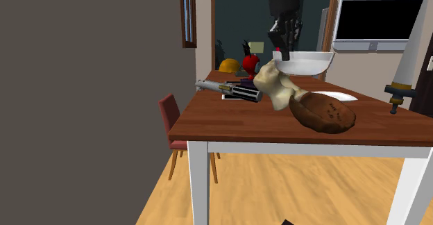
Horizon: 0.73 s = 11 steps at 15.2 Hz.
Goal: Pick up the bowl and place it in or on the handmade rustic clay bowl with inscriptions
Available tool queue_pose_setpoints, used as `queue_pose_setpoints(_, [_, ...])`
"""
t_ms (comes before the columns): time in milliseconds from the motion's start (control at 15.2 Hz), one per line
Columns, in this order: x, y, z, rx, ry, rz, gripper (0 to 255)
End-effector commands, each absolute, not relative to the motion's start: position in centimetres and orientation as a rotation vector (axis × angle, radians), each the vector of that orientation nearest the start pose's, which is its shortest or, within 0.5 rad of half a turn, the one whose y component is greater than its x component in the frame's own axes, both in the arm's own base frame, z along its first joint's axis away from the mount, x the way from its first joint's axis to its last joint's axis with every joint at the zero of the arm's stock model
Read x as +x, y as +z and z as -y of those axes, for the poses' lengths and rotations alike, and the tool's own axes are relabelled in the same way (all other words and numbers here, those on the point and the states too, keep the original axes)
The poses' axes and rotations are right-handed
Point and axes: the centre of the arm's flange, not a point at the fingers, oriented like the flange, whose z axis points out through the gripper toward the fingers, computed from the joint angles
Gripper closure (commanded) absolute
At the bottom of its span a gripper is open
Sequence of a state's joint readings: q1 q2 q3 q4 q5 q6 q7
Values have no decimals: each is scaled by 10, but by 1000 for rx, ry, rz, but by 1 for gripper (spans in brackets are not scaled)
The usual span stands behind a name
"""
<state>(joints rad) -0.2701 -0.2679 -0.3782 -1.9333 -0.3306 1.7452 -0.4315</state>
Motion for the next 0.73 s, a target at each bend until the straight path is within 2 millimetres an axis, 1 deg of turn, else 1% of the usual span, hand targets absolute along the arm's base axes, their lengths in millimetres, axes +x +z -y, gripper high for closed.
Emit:
queue_pose_setpoints(0, [335, 599, 336, -3360, 104, -268, 255])
queue_pose_setpoints(198, [295, 602, 341, -3360, 104, -268, 255])
queue_pose_setpoints(660, [295, 565, 341, -3360, 104, -268, 255])
